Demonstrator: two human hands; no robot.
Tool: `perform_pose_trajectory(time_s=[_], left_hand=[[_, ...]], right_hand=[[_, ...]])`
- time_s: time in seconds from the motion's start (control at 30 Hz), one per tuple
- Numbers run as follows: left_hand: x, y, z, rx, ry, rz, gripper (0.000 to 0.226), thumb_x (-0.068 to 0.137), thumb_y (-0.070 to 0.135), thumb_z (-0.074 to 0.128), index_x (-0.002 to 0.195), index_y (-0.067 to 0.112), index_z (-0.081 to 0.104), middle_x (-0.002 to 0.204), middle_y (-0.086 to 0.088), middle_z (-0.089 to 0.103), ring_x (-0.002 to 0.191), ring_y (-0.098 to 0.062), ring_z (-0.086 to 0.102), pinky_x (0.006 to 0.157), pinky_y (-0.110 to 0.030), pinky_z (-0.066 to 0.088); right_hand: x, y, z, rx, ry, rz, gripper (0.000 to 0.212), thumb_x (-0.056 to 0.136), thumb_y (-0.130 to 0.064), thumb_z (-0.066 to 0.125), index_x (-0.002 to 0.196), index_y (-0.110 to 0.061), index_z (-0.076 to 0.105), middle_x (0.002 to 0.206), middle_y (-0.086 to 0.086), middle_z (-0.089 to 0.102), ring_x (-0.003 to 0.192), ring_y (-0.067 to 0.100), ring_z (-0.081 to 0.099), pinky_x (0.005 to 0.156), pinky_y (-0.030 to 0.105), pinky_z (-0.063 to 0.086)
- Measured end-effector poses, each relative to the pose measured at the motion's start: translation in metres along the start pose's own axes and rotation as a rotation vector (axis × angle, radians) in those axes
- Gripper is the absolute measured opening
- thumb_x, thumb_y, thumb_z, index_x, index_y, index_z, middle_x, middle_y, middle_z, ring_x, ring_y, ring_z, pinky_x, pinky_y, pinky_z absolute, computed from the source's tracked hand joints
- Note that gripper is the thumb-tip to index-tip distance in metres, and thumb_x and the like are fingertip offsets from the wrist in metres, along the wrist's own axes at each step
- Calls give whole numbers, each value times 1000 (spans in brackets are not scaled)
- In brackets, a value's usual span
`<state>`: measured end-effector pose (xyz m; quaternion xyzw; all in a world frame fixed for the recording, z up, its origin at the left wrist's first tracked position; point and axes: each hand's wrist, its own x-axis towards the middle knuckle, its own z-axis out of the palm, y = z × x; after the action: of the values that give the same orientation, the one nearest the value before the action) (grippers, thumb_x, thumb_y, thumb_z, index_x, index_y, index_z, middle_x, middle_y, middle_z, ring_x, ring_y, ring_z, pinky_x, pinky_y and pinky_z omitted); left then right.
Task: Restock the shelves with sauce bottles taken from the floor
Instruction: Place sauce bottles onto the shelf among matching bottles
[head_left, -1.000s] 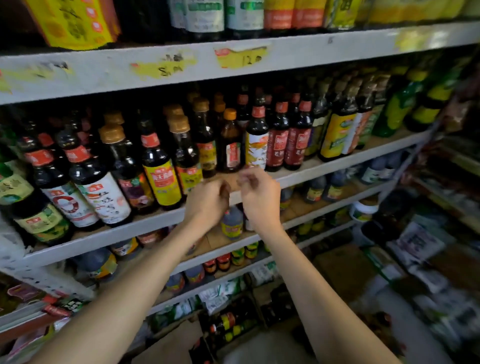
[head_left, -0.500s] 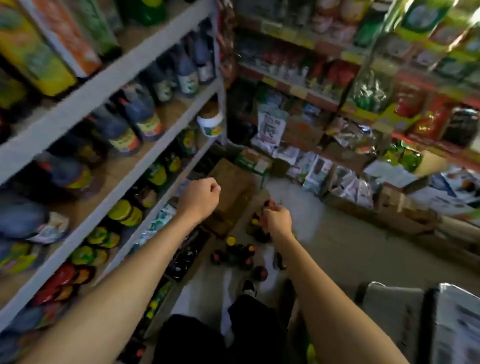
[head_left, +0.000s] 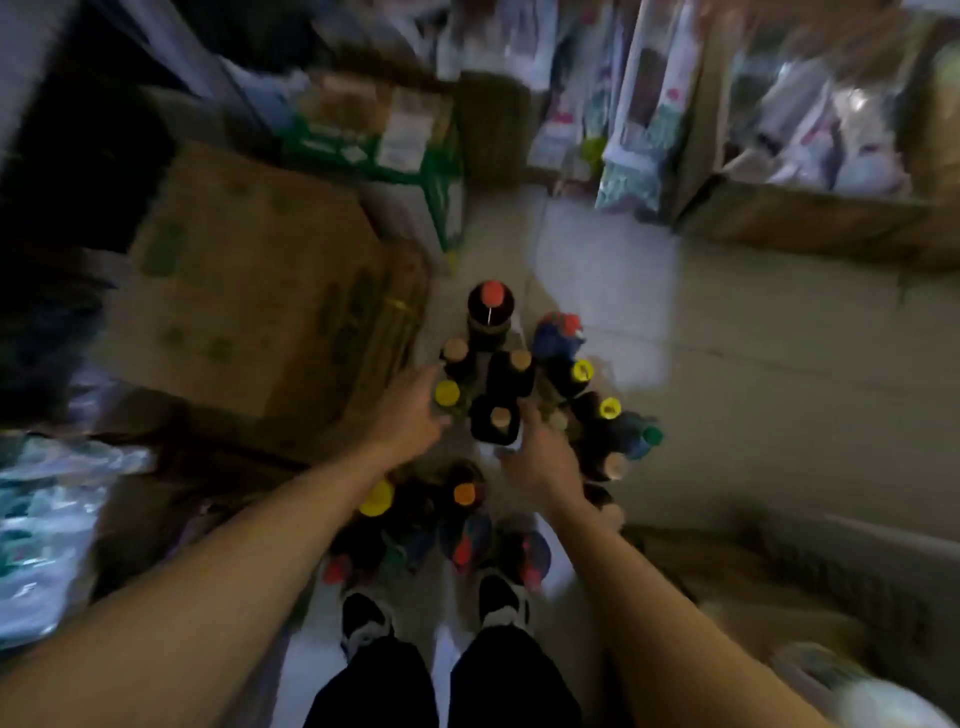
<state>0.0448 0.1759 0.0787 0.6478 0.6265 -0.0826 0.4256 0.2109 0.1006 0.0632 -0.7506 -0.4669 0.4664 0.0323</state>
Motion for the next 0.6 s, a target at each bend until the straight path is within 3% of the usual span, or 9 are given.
perform_pose_trajectory(time_s=[0.07, 0.2, 0.3, 0.37, 0.47, 0.6], left_hand=[[49, -22, 43, -94, -4, 6, 77, 85, 16, 74, 150, 14, 32, 149, -11, 42, 136, -29, 40, 108, -37, 37], [105, -53, 100, -446, 180, -130, 56, 79, 5, 77, 130, 14, 55, 129, -10, 58, 119, -27, 53, 84, -26, 40], [118, -68, 117, -660, 215, -123, 50, 77, 11, 81, 123, 16, 62, 121, -6, 64, 113, -21, 57, 86, -26, 44], [121, -75, 121, -683, 217, -69, 43, 75, 15, 84, 114, 16, 65, 110, -2, 66, 107, -20, 59, 85, -27, 45], [122, -78, 121, -606, 256, 36, 29, 76, 15, 82, 99, 14, 64, 95, -2, 66, 94, -20, 61, 77, -28, 47], [113, -71, 101, -755, 342, -84, 18, 80, 16, 79, 94, 11, 69, 90, 0, 68, 90, -17, 64, 81, -31, 50]], right_hand=[[49, 18, 40, 8, 45, -1, 75, 91, -26, 64, 154, -19, 24, 131, 20, 58, 111, 41, 60, 81, 42, 51], [94, 45, 98, 273, 261, 56, 50, 85, -34, 71, 130, -20, 52, 118, 15, 66, 103, 39, 63, 73, 38, 48], [105, 58, 119, 373, 340, 61, 39, 83, -33, 72, 120, -27, 62, 117, 6, 67, 106, 29, 63, 85, 43, 52], [110, 64, 127, 361, 368, 60, 38, 83, -38, 72, 119, -30, 62, 116, 5, 65, 104, 26, 61, 82, 38, 50], [120, 59, 129, 327, 424, 41, 26, 82, -42, 74, 99, -29, 59, 108, 7, 59, 90, 22, 50, 70, 32, 38], [115, 45, 115, 387, 401, 33, 24, 82, -35, 77, 88, -27, 56, 105, 6, 49, 87, 19, 47, 74, 29, 37]])
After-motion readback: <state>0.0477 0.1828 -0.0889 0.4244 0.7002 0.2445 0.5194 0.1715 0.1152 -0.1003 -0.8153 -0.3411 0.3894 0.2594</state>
